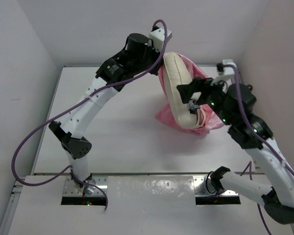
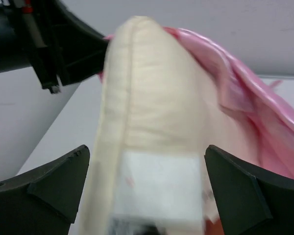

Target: Put the pillow into the pillowcase

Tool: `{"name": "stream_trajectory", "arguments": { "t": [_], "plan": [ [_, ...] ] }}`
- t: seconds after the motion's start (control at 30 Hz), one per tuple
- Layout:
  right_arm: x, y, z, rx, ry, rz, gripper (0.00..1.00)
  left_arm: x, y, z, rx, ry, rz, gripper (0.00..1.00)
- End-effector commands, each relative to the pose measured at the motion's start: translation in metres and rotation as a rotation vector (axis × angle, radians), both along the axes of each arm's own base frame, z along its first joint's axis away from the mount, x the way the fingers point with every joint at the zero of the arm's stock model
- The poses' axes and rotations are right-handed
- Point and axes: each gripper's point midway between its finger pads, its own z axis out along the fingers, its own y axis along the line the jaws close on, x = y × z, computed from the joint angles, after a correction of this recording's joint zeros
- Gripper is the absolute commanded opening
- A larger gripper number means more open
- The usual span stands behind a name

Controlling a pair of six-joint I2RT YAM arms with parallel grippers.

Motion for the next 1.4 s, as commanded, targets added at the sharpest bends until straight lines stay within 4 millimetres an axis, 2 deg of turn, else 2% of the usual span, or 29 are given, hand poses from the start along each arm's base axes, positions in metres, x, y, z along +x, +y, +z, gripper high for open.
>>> {"name": "stream_trajectory", "arguments": {
  "t": [0.0, 0.03, 0.07, 0.13, 0.17, 0.2, 0.23, 0.33, 0.37, 0.4, 0.43, 0.47, 0.6, 0.9, 1.0, 1.13, 1.17, 1.23, 1.27, 1.3, 1.33, 1.37],
  "plan": [
    [-0.018, -0.046, -0.01, 0.029, 0.062, -0.172, 0.97, -0.004, 0.026, 0.069, -0.147, -0.125, 0.121, 0.0],
    [-0.026, -0.053, -0.008, 0.05, 0.067, -0.193, 0.81, -0.006, 0.027, 0.071, -0.152, -0.123, 0.122, 0.0],
    [-0.029, -0.06, -0.011, 0.048, 0.082, -0.22, 0.69, -0.006, 0.026, 0.071, -0.153, -0.119, 0.122, 0.0],
    [-0.035, -0.075, -0.031, 0.026, 0.151, -0.293, 0.42, -0.01, 0.025, 0.072, -0.154, -0.116, 0.119, 0.0],
    [-0.038, -0.08, -0.037, 0.023, 0.167, -0.31, 0.35, -0.011, 0.024, 0.072, -0.151, -0.116, 0.119, 0.0],
    [-0.041, -0.085, -0.046, 0.021, 0.199, -0.342, 0.41, -0.011, 0.025, 0.072, -0.152, -0.116, 0.123, 0.0],
    [-0.042, -0.089, -0.053, 0.019, 0.22, -0.364, 0.59, -0.011, 0.025, 0.072, -0.155, -0.114, 0.126, 0.0],
    [-0.051, -0.109, -0.08, 0.035, 0.306, -0.491, 0.8, -0.012, 0.024, 0.073, -0.168, -0.104, 0.125, 0.0],
    [-0.056, -0.113, -0.084, 0.059, 0.305, -0.503, 0.92, -0.014, 0.023, 0.074, -0.17, -0.106, 0.12, 0.0],
    [-0.057, -0.113, -0.092, 0.087, 0.318, -0.512, 0.96, -0.015, 0.021, 0.074, -0.167, -0.106, 0.113, 0.0],
    [-0.059, -0.114, -0.108, 0.084, 0.332, -0.517, 0.99, -0.016, 0.021, 0.074, -0.163, -0.111, 0.112, 0.0],
    [-0.059, -0.115, -0.124, 0.077, 0.36, -0.537, 0.99, -0.016, 0.02, 0.074, -0.156, -0.118, 0.113, 0.0],
    [-0.064, -0.125, -0.16, -0.025, 0.448, -0.601, 0.99, -0.015, 0.02, 0.071, -0.141, -0.12, 0.117, 0.0],
    [-0.048, -0.118, -0.208, -0.092, 0.575, -0.577, 0.99, -0.017, 0.015, 0.064, -0.108, -0.122, 0.102, 0.0],
    [-0.042, -0.118, -0.215, -0.094, 0.603, -0.59, 0.99, -0.019, 0.015, 0.062, -0.107, -0.116, 0.101, 0.0],
    [-0.031, -0.128, -0.214, -0.027, 0.59, -0.622, 0.99, -0.022, 0.015, 0.059, -0.103, -0.107, 0.089, 0.0],
    [-0.032, -0.122, -0.22, -0.007, 0.619, -0.577, 0.99, -0.022, 0.014, 0.058, -0.099, -0.104, 0.089, 0.0],
    [-0.024, -0.131, -0.227, 0.061, 0.666, -0.582, 0.99, -0.023, 0.014, 0.058, -0.101, -0.103, 0.088, 0.0],
    [-0.026, -0.116, -0.235, 0.126, 0.73, -0.482, 0.99, -0.023, 0.013, 0.056, -0.099, -0.099, 0.087, 0.0],
    [-0.019, -0.133, -0.237, 0.207, 0.737, -0.53, 0.99, -0.023, 0.012, 0.057, -0.102, -0.1, 0.086, 0.0],
    [-0.018, -0.131, -0.233, 0.258, 0.715, -0.499, 0.99, -0.024, 0.012, 0.058, -0.103, -0.103, 0.084, 0.0],
    [-0.02, -0.133, -0.243, 0.308, 0.725, -0.502, 0.99, -0.024, 0.011, 0.056, -0.1, -0.099, 0.081, 0.0]
  ]
}}
